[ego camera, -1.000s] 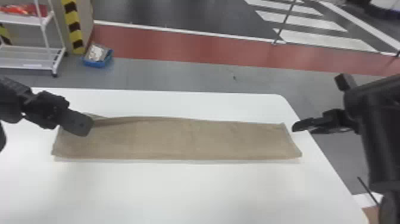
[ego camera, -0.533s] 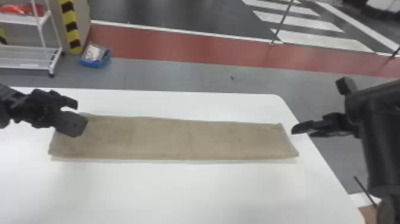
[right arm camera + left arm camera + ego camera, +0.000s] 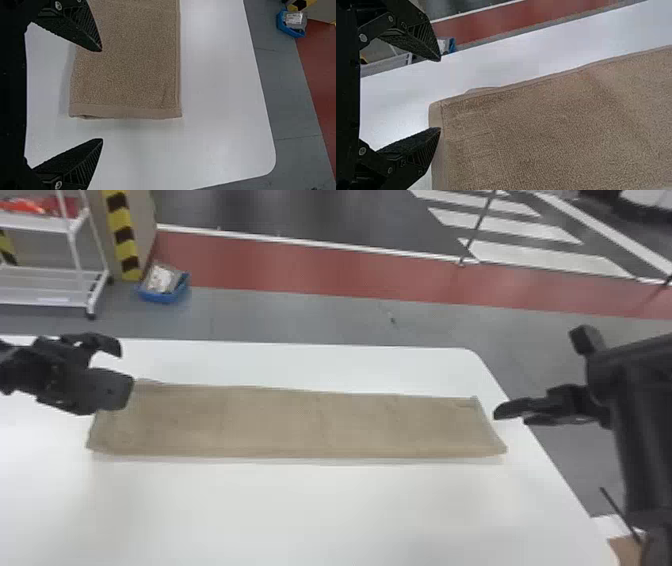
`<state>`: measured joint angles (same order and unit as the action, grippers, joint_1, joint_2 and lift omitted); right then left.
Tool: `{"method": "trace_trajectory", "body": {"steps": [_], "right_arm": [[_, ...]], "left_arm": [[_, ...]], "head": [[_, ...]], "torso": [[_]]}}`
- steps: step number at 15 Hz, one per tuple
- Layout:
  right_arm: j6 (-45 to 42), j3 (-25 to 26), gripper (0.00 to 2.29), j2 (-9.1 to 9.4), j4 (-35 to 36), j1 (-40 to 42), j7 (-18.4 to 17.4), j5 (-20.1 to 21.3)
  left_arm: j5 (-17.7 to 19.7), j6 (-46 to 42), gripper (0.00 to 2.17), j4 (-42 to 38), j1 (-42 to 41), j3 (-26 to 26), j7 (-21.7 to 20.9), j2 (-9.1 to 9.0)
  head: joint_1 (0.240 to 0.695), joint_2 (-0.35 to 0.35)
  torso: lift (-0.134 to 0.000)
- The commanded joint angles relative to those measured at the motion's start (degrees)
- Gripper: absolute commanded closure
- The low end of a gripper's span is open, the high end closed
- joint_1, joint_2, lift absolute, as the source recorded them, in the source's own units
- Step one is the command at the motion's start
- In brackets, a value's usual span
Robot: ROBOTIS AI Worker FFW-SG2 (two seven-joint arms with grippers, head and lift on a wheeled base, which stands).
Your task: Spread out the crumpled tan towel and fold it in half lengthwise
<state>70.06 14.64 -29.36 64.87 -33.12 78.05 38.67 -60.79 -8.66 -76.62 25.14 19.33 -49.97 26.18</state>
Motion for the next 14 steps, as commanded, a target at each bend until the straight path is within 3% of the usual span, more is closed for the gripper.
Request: {"method": "trace_trajectory", "body": {"steps": [1, 4, 6, 10, 14], "right_arm": [[-0.14, 0.39, 0.08, 0.0, -0.09, 0.6, 0.28, 0.0], [-0.84, 1.27, 0.08, -0.09, 0.0, 1.57, 0.28, 0.0], [-1.72, 3.12, 0.08, -0.18, 0.0, 1.92, 0.28, -0.18], [-1.02, 9.09, 0.06, -0.7, 2.55, 2.62, 0.28, -5.45], [-1.19, 11.29, 0.05, -1.58, 2.55, 3.42, -0.35, -6.94]], "left_arm": [[3.57, -0.34, 0.32, 2.71, 2.54, -0.35, -1.27, -1.75], [8.76, 0.19, 0.31, 3.85, 4.39, -1.4, -3.02, -2.89], [12.28, 6.51, 0.31, 3.85, 4.92, -1.93, -5.75, -3.6], [23.53, 12.49, 0.31, 1.74, 4.21, -5.45, -11.2, -3.16], [23.26, 12.49, 0.31, 0.69, 3.07, -5.97, -11.81, -2.81]], "head": [[0.695, -0.261], [0.695, -0.273], [0.695, -0.285], [0.695, -0.292], [0.695, -0.297]], "torso": [[-0.124], [-0.124], [-0.124], [-0.124], [-0.124]]}}
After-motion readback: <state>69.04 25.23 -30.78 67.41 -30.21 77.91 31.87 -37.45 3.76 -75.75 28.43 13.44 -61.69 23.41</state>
